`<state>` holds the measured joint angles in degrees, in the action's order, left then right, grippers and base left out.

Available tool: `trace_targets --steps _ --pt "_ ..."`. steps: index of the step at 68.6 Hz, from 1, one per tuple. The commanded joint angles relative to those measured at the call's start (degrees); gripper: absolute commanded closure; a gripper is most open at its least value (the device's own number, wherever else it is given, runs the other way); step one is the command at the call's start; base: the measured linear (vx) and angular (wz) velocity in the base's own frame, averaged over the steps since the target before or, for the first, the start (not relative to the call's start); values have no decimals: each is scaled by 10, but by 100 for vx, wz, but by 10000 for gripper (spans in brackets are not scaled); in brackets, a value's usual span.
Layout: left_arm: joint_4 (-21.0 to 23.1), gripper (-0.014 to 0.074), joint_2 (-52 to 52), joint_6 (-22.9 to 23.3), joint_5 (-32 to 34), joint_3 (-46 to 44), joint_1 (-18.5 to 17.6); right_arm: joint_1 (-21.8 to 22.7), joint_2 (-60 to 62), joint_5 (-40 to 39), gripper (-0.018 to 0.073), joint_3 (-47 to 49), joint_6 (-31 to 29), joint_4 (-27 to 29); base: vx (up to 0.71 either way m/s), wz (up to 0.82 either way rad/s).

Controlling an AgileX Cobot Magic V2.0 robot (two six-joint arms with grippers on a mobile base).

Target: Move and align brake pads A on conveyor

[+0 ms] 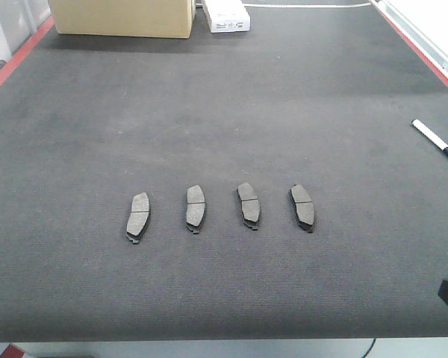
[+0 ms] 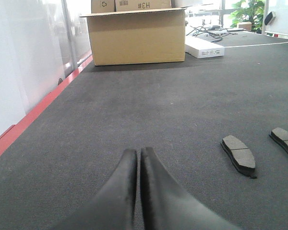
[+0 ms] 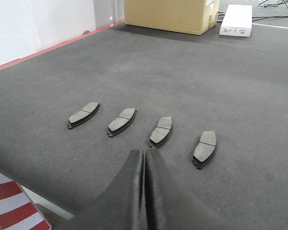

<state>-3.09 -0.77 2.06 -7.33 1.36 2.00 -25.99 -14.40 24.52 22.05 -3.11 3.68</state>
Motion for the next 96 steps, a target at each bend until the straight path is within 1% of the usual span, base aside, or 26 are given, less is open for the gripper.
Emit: trace_targets --steps 1,42,46,52,55,58,63,67,71,76,83,89,94,96 --pt "0 603 -7 1 47 -5 1 2 -7 -43 569 13 -6 -3 0 0" --pt "0 603 -7 1 47 -5 1 2 -8 -49 569 12 -5 -3 0 0" --pt "0 603 -7 1 47 -5 1 2 -7 -64 569 2 17 -6 0 0" --pt "0 603 -7 1 47 -5 1 11 -1 -122 569 -29 70 -23 0 0" --pt "0 603 -7 1 47 -5 1 22 2 -157 569 -48 91 -27 0 0" --pt "0 603 -7 1 47 -5 1 31 5 -180 569 -65 96 -27 0 0" --pt "0 603 -7 1 47 -5 1 56 12 -194 568 -84 91 -27 0 0" --pt "0 603 -7 1 47 -5 1 85 27 -195 568 -100 79 -27 0 0" --pt "0 603 -7 1 47 -5 1 122 52 -198 568 -117 55 -27 0 0" --pt "0 603 -7 1 47 -5 1 179 93 -197 568 -143 26 -27 0 0" --pt "0 603 -7 1 47 -5 1 238 147 -197 568 -187 23 -19 0 0" --pt "0 603 -6 1 47 -5 1 267 158 -210 568 -223 42 -13 0 0" --pt "0 603 -6 1 47 -5 1 275 158 -241 568 -250 64 -14 0 0" --pt "0 603 -6 1 47 -5 1 275 158 -230 568 -249 72 -14 0 0"
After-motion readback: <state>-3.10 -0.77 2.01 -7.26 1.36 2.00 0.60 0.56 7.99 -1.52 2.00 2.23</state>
